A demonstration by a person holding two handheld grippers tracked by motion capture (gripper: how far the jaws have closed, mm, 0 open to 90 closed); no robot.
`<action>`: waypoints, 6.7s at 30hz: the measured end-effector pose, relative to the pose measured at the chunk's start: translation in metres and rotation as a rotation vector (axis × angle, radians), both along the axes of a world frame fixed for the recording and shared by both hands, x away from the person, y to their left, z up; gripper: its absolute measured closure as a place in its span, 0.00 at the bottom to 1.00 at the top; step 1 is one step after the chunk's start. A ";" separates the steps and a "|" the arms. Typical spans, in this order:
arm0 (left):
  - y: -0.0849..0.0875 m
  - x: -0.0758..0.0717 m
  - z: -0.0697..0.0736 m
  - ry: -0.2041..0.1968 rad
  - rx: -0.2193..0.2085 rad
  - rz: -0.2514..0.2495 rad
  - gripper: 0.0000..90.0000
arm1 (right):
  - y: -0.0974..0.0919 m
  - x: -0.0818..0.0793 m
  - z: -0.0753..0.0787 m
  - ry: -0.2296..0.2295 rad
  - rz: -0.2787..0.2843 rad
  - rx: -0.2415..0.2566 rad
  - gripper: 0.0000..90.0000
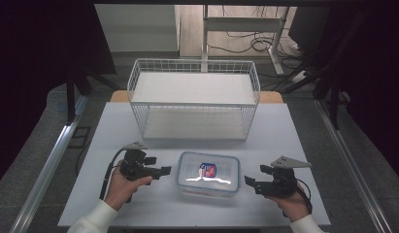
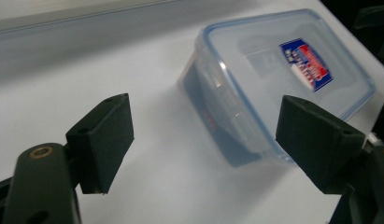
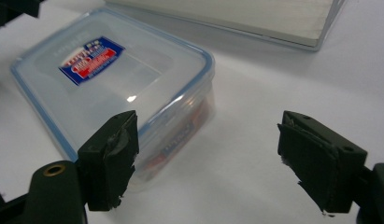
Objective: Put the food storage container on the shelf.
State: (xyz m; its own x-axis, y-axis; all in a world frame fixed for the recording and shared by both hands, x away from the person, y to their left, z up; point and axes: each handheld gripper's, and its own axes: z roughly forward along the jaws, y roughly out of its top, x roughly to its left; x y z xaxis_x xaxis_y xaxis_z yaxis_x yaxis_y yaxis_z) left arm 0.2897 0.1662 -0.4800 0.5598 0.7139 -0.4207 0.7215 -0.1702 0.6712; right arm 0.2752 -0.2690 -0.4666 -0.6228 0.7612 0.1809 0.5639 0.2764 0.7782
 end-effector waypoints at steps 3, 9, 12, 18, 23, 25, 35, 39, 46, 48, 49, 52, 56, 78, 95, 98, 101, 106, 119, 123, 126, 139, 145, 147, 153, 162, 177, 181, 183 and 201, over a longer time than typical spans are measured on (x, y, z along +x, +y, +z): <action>-0.007 0.003 -0.001 0.005 -0.015 -0.015 0.20 | 0.001 0.000 0.001 0.018 0.008 0.035 0.21; -0.021 0.012 -0.009 0.024 -0.031 -0.038 0.19 | 0.007 0.002 -0.001 0.039 0.028 0.034 0.20; -0.025 0.018 -0.013 0.057 -0.066 -0.050 0.18 | 0.010 0.003 -0.002 0.045 0.036 0.032 0.19; -0.026 0.033 -0.023 0.135 -0.140 -0.088 0.15 | 0.016 0.003 -0.004 0.049 0.044 0.018 0.17; -0.030 0.038 -0.030 0.179 -0.186 -0.116 0.16 | 0.017 0.004 -0.004 0.049 0.048 0.022 0.16; -0.033 0.039 -0.034 0.196 -0.192 -0.132 0.16 | 0.018 0.005 -0.005 0.060 0.049 0.035 0.16; -0.039 0.039 -0.039 0.225 -0.196 -0.166 0.21 | 0.030 0.021 -0.016 0.202 0.077 0.149 0.09; -0.037 0.039 -0.039 0.229 -0.198 -0.155 0.25 | 0.034 0.031 -0.026 0.285 0.061 0.186 0.09; -0.034 0.037 -0.036 0.232 -0.206 -0.131 0.34 | 0.039 0.035 -0.035 0.376 0.051 0.218 0.13; -0.034 0.037 -0.036 0.236 -0.206 -0.128 0.35 | 0.038 0.036 -0.036 0.397 0.051 0.239 0.17; -0.034 0.037 -0.036 0.237 -0.205 -0.127 0.35 | 0.037 0.036 -0.036 0.402 0.046 0.238 0.18; -0.034 0.037 -0.036 0.240 -0.203 -0.123 0.36 | 0.034 0.036 -0.036 0.435 0.026 0.259 0.24; -0.035 0.035 -0.033 0.241 -0.187 -0.124 0.36 | 0.029 0.035 -0.035 0.468 0.001 0.300 0.33; -0.031 0.001 -0.015 0.128 -0.154 -0.100 0.48 | 0.020 0.012 -0.022 0.450 -0.035 0.367 0.56; -0.031 0.000 -0.009 0.111 -0.164 -0.095 0.51 | 0.020 0.007 -0.016 0.416 -0.042 0.364 0.57; -0.031 0.000 -0.007 0.106 -0.164 -0.095 0.51 | 0.020 0.007 -0.014 0.406 -0.045 0.367 0.57; -0.030 0.001 -0.004 0.099 -0.168 -0.092 0.51 | 0.020 0.007 -0.012 0.394 -0.044 0.369 0.57; -0.028 0.003 -0.001 0.091 -0.170 -0.088 0.51 | 0.022 0.010 -0.011 0.383 -0.037 0.374 0.57; -0.015 0.017 0.007 0.065 -0.178 -0.057 0.51 | 0.034 0.033 0.000 0.334 0.000 0.360 0.57; -0.009 0.025 0.008 0.061 -0.190 -0.045 0.51 | 0.040 0.045 0.005 0.319 0.014 0.348 0.57; -0.005 0.032 0.010 0.053 -0.189 -0.035 0.51 | 0.045 0.054 0.008 0.315 0.023 0.343 0.57; 0.009 0.069 0.015 0.027 -0.189 -0.008 0.51 | 0.060 0.100 0.015 0.291 0.053 0.334 0.57; 0.011 0.083 0.010 0.033 -0.191 0.006 0.51 | 0.063 0.119 0.009 0.297 0.056 0.340 0.57; 0.012 0.088 0.008 0.040 -0.196 0.009 0.51 | 0.064 0.124 0.008 0.296 0.053 0.339 0.57; 0.012 0.098 0.003 0.042 -0.193 0.018 0.51 | 0.065 0.137 0.004 0.298 0.053 0.344 0.57; 0.011 0.110 -0.012 0.071 -0.190 0.031 0.51 | 0.065 0.154 -0.011 0.318 0.044 0.345 0.57; 0.006 0.117 -0.020 0.068 -0.208 0.103 0.48 | 0.066 0.160 -0.024 0.335 -0.066 0.386 0.55; 0.005 0.118 -0.023 0.065 -0.215 0.117 0.48 | 0.067 0.159 -0.025 0.320 -0.092 0.385 0.55; 0.004 0.120 -0.024 0.067 -0.219 0.128 0.47 | 0.068 0.159 -0.026 0.308 -0.107 0.384 0.55; 0.017 0.087 -0.011 -0.034 -0.120 0.137 0.30 | 0.066 0.123 -0.006 0.089 -0.123 0.272 0.46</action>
State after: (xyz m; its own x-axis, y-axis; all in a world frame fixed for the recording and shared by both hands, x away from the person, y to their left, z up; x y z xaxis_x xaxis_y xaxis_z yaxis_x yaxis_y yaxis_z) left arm 0.3764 0.1828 -0.4907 0.4765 0.7303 -0.4894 0.7086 0.0104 0.7055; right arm 0.3985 -0.2029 -0.4724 -0.5017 0.7460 0.4379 0.6494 -0.0096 0.7604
